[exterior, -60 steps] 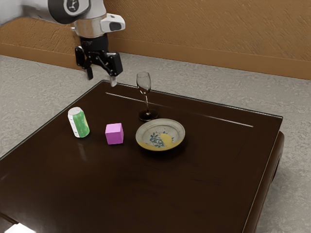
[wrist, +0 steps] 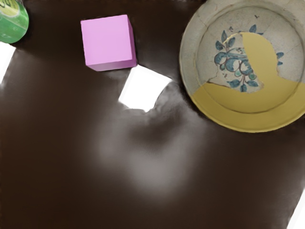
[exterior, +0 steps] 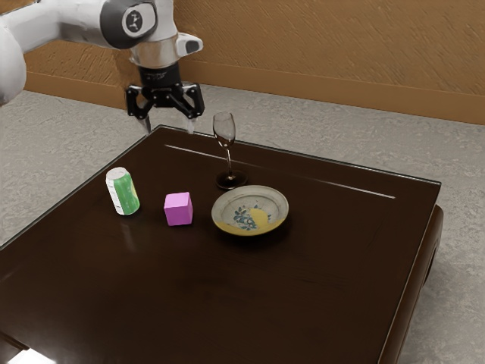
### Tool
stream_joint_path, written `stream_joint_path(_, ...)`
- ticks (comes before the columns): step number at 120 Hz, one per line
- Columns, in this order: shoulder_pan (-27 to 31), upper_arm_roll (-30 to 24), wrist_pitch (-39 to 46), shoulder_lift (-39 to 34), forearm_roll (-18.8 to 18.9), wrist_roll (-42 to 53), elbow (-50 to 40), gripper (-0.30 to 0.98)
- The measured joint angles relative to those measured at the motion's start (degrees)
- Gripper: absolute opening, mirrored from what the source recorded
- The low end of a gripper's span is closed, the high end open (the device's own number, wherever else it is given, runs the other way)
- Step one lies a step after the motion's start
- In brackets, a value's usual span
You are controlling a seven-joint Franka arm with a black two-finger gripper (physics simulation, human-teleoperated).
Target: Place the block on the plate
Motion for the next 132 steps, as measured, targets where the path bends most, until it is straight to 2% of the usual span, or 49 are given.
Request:
stream_joint_path(17, 0.25, 0.90, 3.77, 5.06, 0.41, -6.78, 0.41, 0.69)
stream_joint_path(28, 2.33, 1.22, 7.24, 6.65, 0.52, -10.41, -1.94, 0.69)
stream_joint_path(36, 4.11, 1.17, 9.88, 6.85, 0.63, -12.25, -3.79, 0.69)
stream_joint_path(56, 5.71, 1.09, 14.81, 13.07, 0.57, -15.37, -3.78, 0.69)
stream_joint_path(81, 7.97, -0.73, 19.21, 19.46, 0.53, -16.23, 0.28, 0.69)
stream_joint_path(97, 12.56, -4.51, 21.49, 21.29, 0.81, -16.33, 0.54, 0.69)
stream_joint_path(116, 14.15, -5.29, 23.72, 22.45, 1.43, -16.43, 0.43, 0.69)
stream_joint_path(132, 14.23, -5.28, 25.21, 22.99, 4.29, -16.25, -0.81, 0.69)
